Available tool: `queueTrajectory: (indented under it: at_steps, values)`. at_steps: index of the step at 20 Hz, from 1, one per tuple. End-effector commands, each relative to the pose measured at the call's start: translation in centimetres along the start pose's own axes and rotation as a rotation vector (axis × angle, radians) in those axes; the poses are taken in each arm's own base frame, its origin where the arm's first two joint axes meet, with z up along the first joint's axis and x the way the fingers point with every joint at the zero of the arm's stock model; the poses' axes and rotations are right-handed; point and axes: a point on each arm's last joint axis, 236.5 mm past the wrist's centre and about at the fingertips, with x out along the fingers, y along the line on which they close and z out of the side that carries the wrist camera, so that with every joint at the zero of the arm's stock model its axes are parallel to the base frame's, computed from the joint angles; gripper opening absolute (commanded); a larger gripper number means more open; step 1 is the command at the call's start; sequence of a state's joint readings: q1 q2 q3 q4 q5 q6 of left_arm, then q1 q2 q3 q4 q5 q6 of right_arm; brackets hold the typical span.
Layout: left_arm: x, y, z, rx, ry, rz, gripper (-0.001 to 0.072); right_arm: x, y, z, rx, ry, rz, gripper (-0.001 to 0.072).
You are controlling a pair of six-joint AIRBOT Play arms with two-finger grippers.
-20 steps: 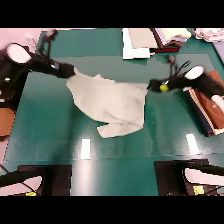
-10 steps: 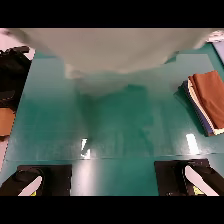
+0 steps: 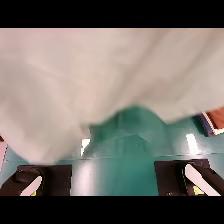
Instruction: Fold the shirts.
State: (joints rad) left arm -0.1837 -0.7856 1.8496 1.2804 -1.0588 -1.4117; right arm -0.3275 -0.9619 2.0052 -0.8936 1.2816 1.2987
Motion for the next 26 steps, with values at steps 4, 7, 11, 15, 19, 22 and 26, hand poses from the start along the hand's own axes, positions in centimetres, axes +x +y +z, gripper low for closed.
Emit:
queueTrajectory:
  at_steps: [4,7,11,15,19,22,26]
  values:
    - [12.4,2.5,-21.6,-0.129,0.608,-0.035,0.0023,13.1,-2.0,-13.9,0.142,0.414,0.103,0.0018]
    - [17.4,4.8,-33.9,-0.178,0.82,0.006,0.0024,19.4,-2.9,-25.6,0.161,0.683,0.081,0.0019]
    - [21.3,7.5,-44.1,-0.192,0.942,0.065,0.0025,24.9,-2.3,-34.9,0.24,0.822,0.114,0.0019]
    - [20.8,10.5,-45.1,-0.289,0.955,0.144,0.0554,27.0,-2.5,-36.7,0.306,0.811,0.122,0.0274]
    - [14.2,12.1,-45.2,-0.38,1.14,0.169,0.0555,24.6,-2.9,-35.2,0.383,0.829,0.158,0.0387]
    - [8.4,11.0,-47.3,-0.433,1.231,0.19,0.0555,20.8,-2.2,-34.9,0.368,0.871,0.179,0.0386]
    - [-0.6,5.1,-53.5,-0.584,1.368,0.189,0.0555,16.6,-0.1,-35.7,0.393,0.871,0.18,0.0386]
